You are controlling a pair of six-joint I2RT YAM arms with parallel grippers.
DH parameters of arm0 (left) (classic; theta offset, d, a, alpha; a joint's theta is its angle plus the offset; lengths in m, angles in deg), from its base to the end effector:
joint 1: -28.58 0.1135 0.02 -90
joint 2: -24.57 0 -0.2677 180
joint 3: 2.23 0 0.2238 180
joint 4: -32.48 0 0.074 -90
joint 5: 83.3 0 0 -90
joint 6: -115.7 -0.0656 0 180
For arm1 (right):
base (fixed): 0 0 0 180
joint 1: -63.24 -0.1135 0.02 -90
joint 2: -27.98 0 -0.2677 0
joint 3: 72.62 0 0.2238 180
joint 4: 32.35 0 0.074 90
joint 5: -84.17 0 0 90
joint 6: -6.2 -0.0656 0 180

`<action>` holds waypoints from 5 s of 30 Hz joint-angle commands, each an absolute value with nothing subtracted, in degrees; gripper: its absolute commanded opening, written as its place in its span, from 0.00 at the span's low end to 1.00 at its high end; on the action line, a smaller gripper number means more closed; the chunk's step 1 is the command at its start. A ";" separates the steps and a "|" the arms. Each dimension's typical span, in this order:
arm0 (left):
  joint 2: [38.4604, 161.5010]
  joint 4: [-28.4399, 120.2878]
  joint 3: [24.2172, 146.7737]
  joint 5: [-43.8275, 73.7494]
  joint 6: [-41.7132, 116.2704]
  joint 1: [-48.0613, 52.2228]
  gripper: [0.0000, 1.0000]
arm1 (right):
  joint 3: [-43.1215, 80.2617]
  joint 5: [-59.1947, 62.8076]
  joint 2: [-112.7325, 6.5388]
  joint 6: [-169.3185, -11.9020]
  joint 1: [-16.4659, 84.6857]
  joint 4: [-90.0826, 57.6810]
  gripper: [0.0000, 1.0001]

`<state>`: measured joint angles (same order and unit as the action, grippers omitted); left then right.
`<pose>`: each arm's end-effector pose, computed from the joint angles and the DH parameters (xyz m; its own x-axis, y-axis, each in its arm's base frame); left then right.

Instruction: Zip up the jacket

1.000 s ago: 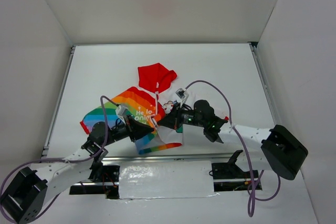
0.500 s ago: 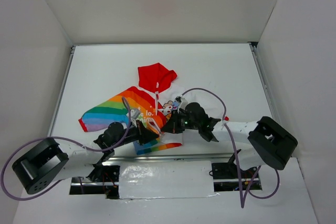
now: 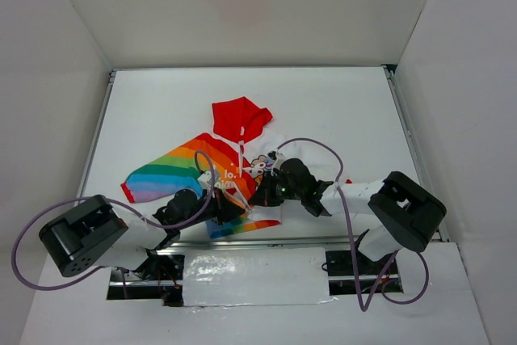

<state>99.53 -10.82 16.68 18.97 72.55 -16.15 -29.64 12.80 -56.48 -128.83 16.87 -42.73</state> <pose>0.1395 -0.1578 0.1559 -0.7164 -0.2938 -0.6328 0.4566 0.4883 -0.7437 0.1769 0.2160 0.1614 -0.8707 0.0583 -0.4884 -0.3660 0.5867 0.7224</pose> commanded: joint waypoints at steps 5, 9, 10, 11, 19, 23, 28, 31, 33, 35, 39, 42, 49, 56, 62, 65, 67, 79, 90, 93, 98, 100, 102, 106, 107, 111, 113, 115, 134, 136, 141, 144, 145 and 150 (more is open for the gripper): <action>101.83 -17.00 10.25 19.44 73.25 -17.03 0.00 | -28.06 14.02 -56.22 -127.83 16.74 -50.80 0.18; 101.48 -16.66 10.69 19.53 73.34 -17.03 0.00 | -29.82 17.19 -54.90 -127.39 16.65 -54.23 0.32; 101.39 -16.49 10.78 19.36 73.42 -17.03 0.00 | -29.82 17.54 -54.64 -127.22 16.22 -54.24 0.33; 101.39 -16.40 10.95 19.44 73.42 -17.03 0.00 | -29.82 17.63 -54.37 -127.04 16.22 -53.98 0.33; 101.57 -17.63 11.83 19.97 74.39 -17.03 0.00 | -32.01 14.31 -49.11 -126.86 16.13 -51.43 0.71; 99.99 -17.45 11.57 20.50 74.83 -17.03 0.00 | -33.59 11.57 -44.19 -125.72 16.22 -48.36 0.79; 96.91 -14.73 11.83 20.59 74.39 -17.03 0.00 | -36.41 10.77 -38.03 -124.93 16.21 -46.85 0.86; 94.89 -13.06 12.27 20.76 74.22 -17.03 0.00 | -39.65 15.51 -37.76 -125.45 16.13 -52.02 0.83; 93.66 -11.74 12.53 20.59 73.95 -17.03 0.00 | -42.90 17.45 -38.37 -126.86 16.13 -57.19 0.83; 92.61 -11.21 12.80 20.50 73.86 -17.03 0.00 | -45.36 17.72 -39.16 -128.35 16.04 -59.94 0.83; 91.64 -9.46 12.89 20.67 73.51 -17.03 0.00 | -47.30 20.70 -44.06 -130.20 15.78 -69.14 0.83; 91.46 -9.45 12.89 21.02 73.69 -17.03 0.00 | -48.10 21.94 -48.90 -131.78 15.51 -76.18 0.83; 90.41 -8.67 14.38 21.90 73.86 -17.03 0.00 | -46.61 22.73 -57.35 -132.92 14.81 -84.39 0.80; 87.51 -5.24 15.08 21.55 73.16 -17.03 0.00 | -45.64 21.41 -60.08 -132.49 14.19 -85.26 0.78; 87.94 -5.15 15.61 21.82 73.16 -17.03 0.00 | -45.02 22.64 -62.36 -133.01 14.19 -89.56 0.76; 88.91 -6.02 15.61 22.08 73.25 -17.03 0.00 | -45.02 23.43 -63.07 -133.19 14.02 -92.45 0.76; 89.70 -6.81 15.70 22.17 73.34 -17.03 0.00 | -45.20 23.70 -63.42 -133.37 13.93 -93.96 0.75; 89.18 -6.99 16.14 22.08 73.34 -17.03 0.00 | -46.25 23.44 -66.23 -134.95 13.40 -95.90 0.65; 87.06 -4.44 16.93 21.64 72.81 -17.03 0.00 | -47.57 23.52 -70.01 -137.76 13.40 -104.07 0.62; 87.77 -5.41 16.58 21.82 73.25 -17.03 0.00 | -47.92 23.26 -69.93 -137.85 13.31 -104.95 0.56; 88.91 -6.81 16.58 22.34 73.42 -17.03 0.00 | -48.27 22.91 -69.84 -137.76 13.31 -106.09 0.54; 89.44 -7.25 16.67 22.52 73.60 -17.03 0.00 | -48.36 22.73 -70.10 -137.76 13.31 -106.53 0.54; 89.87 -7.69 16.75 22.87 73.60 -17.03 0.00 | -48.62 22.47 -70.28 -137.85 13.31 -107.67 0.54; 90.32 -8.40 16.93 23.40 73.78 -17.03 0.00 | -48.54 22.20 -70.98 -137.67 13.32 -108.73 0.55; 90.49 -8.75 17.02 23.49 73.86 -17.03 0.00 | -48.45 21.77 -71.33 -137.59 13.31 -109.08 0.60; 90.58 -8.84 17.19 23.92 74.04 -17.03 0.00 | -47.49 21.15 -71.95 -137.15 13.23 -108.73 0.62; 90.41 -8.75 17.19 23.93 74.13 -17.03 0.00 | -47.22 20.80 -72.30 -137.32 13.23 -109.52 0.62; 90.23 -8.40 17.28 23.84 74.13 -17.03 0.00 | -47.13 20.71 -72.39 -137.67 13.31 -110.57 0.62; 88.03 -4.62 17.98 23.05 72.81 -17.03 0.00 | -45.20 21.59 -70.37 -138.55 13.23 -109.78 0.53; 87.94 -4.44 18.16 23.05 72.81 -17.03 0.00 | -45.64 21.41 -70.37 -138.55 13.31 -109.78 0.50; 88.56 -4.79 18.34 23.22 72.81 -17.03 0.00 | -46.25 21.68 -70.45 -139.25 13.23 -110.48 0.37; 89.17 -5.23 18.42 23.31 72.81 -17.03 0.00 | -46.52 21.59 -70.63 -139.69 13.23 -110.93 0.31; 89.35 -5.32 18.60 23.22 72.72 -17.03 0.00 | -46.52 21.50 -70.63 -139.69 13.23 -110.84 0.29; 89.61 -5.41 18.77 23.31 72.63 -17.03 0.00 | -46.87 21.06 -70.63 -140.66 13.23 -111.19 0.09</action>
